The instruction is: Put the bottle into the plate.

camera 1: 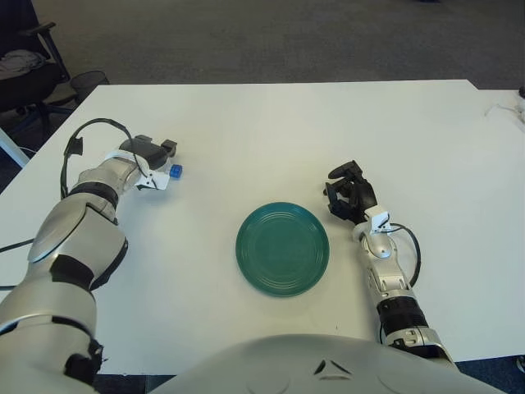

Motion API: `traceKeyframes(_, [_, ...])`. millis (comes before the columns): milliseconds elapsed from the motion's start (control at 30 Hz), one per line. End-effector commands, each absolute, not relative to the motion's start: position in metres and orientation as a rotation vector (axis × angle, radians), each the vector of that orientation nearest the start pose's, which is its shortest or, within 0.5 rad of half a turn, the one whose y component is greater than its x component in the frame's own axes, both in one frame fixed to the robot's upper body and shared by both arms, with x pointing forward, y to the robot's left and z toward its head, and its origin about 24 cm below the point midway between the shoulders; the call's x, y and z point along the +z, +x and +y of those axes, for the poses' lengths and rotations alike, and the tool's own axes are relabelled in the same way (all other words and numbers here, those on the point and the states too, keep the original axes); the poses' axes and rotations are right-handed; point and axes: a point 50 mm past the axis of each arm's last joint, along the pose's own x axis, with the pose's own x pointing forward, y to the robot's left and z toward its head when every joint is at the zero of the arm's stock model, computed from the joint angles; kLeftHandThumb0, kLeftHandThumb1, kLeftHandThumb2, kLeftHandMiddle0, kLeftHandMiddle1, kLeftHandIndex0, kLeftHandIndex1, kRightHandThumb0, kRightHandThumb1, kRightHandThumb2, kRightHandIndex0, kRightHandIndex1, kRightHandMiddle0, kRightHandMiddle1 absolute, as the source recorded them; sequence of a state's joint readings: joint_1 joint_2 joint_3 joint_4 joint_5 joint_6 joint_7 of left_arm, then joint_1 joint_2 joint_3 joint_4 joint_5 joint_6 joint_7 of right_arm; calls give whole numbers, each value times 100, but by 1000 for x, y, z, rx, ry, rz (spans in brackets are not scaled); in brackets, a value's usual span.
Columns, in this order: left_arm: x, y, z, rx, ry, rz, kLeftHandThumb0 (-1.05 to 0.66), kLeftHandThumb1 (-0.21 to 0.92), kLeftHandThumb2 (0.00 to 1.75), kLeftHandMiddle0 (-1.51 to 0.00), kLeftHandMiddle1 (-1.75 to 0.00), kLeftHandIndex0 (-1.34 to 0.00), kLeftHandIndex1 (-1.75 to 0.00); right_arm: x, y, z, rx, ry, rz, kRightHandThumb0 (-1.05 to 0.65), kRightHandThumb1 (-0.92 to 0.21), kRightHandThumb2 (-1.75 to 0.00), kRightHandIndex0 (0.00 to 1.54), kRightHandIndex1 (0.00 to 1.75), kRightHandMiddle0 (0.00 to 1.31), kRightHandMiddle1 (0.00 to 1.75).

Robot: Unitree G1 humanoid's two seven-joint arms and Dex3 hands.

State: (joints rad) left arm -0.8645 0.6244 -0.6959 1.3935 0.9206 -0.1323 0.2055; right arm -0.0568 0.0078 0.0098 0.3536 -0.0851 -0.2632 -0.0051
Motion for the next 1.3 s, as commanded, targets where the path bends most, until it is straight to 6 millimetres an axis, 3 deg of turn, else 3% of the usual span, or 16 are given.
traceKeyframes(0, [40, 337, 307, -207, 1912, 407, -42, 65, 77, -35, -92, -24, -162, -35, 234, -143, 44, -71, 220, 0, -70, -77, 43, 151, 20, 175])
traceKeyframes(133, [42, 339, 303, -179, 1930, 345, -39, 64, 85, -41, -91, -35, -170, -35, 233, -144, 55, -73, 214, 0, -74, -71, 42, 146, 22, 175])
traceKeyframes(233, [38, 339, 294, -52, 1781, 274, -40, 59, 94, -44, -96, -39, -173, -35, 233, -144, 58, -77, 217, 0, -74, -70, 42, 145, 23, 175])
traceKeyframes(300, [38, 339, 292, 35, 1663, 245, -21, 44, 114, -48, -134, -45, -174, -34, 232, -145, 56, -86, 221, 0, -74, -70, 43, 145, 22, 175])
traceKeyframes(333, [38, 339, 292, 64, 1628, 234, -13, 35, 122, -59, -135, -50, -174, -34, 232, -145, 56, -88, 222, 0, -74, -70, 43, 145, 22, 175])
traceKeyframes(433, [37, 337, 287, 142, 1513, 186, -4, 20, 137, -75, -144, -55, -174, -35, 232, -145, 57, -98, 223, 0, -75, -68, 43, 144, 22, 175])
traceKeyframes(567, [33, 337, 279, 182, 1411, 155, -1, 12, 149, -80, -156, -57, -175, -35, 231, -144, 57, -103, 224, 0, -77, -65, 41, 144, 21, 175])
traceKeyframes(1033, [30, 342, 251, 221, 1094, 74, 0, 10, 156, -78, -170, -55, -175, -34, 231, -142, 70, -85, 224, 0, -70, -79, 45, 153, 18, 175])
traceKeyframes(1267, [33, 347, 238, 229, 926, 44, 0, 11, 156, -77, -173, -54, -175, -34, 231, -143, 68, -79, 229, 0, -71, -77, 45, 151, 18, 175])
